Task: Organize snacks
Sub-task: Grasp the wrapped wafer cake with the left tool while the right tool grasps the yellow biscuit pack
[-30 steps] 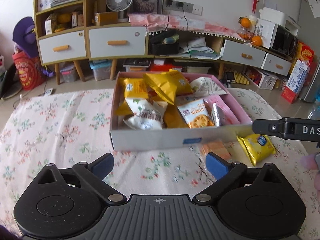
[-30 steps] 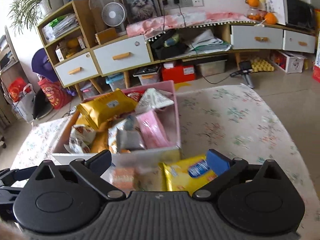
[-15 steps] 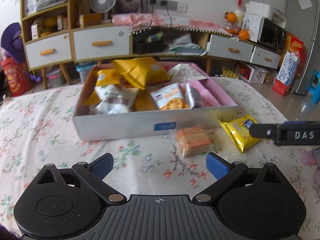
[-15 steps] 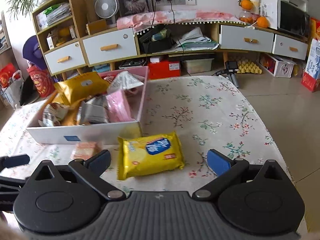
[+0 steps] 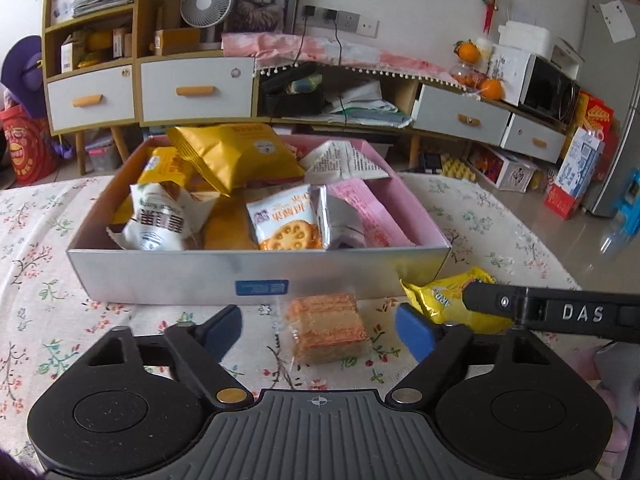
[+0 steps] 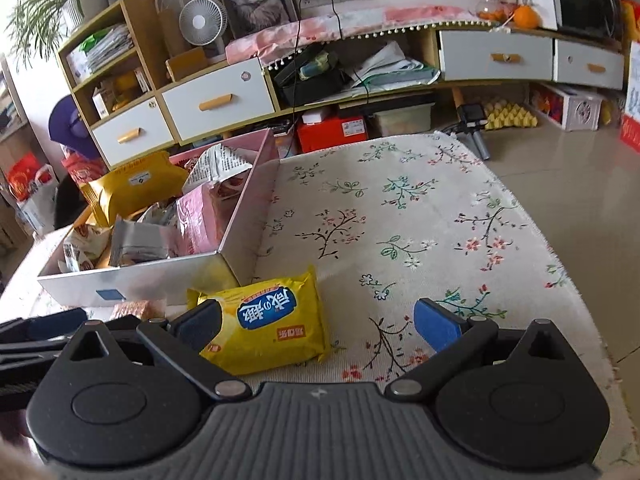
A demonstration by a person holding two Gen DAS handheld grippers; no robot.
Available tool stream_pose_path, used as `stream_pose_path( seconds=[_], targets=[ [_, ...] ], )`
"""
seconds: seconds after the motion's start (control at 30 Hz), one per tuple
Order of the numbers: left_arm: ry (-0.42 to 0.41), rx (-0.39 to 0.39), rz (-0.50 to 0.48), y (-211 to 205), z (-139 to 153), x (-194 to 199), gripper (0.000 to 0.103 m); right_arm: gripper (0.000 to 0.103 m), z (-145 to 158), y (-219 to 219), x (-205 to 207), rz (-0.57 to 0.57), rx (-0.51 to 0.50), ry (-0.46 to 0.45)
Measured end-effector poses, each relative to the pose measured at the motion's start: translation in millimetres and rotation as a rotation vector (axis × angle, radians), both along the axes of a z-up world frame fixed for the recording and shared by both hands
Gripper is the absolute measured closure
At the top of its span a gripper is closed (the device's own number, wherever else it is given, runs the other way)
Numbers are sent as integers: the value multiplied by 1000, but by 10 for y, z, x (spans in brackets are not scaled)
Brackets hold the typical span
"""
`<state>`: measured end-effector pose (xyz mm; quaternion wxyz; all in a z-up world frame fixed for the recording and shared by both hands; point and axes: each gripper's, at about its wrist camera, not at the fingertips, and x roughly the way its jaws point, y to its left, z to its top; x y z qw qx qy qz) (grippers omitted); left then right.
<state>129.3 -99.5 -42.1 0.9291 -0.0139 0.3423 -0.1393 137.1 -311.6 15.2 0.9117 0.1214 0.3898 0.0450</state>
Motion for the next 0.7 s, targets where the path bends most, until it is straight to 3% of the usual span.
stream_pose_path(
  seconds=[0.07, 0.3, 0.33, 0.7],
  targets=[
    [20, 10, 3, -29, -42, 28, 41, 1, -13, -2, 4, 5, 11, -1],
    [19, 36, -2, -50, -60, 45, 54, 1, -32, 44, 6, 46, 8, -5],
    [19, 44, -4, -51, -57, 44, 60, 1, -28, 55, -3, 50, 8, -7],
    [53, 77, 36, 248, 2, -27, 62, 0, -2, 200, -35, 146, -8, -11]
  ],
)
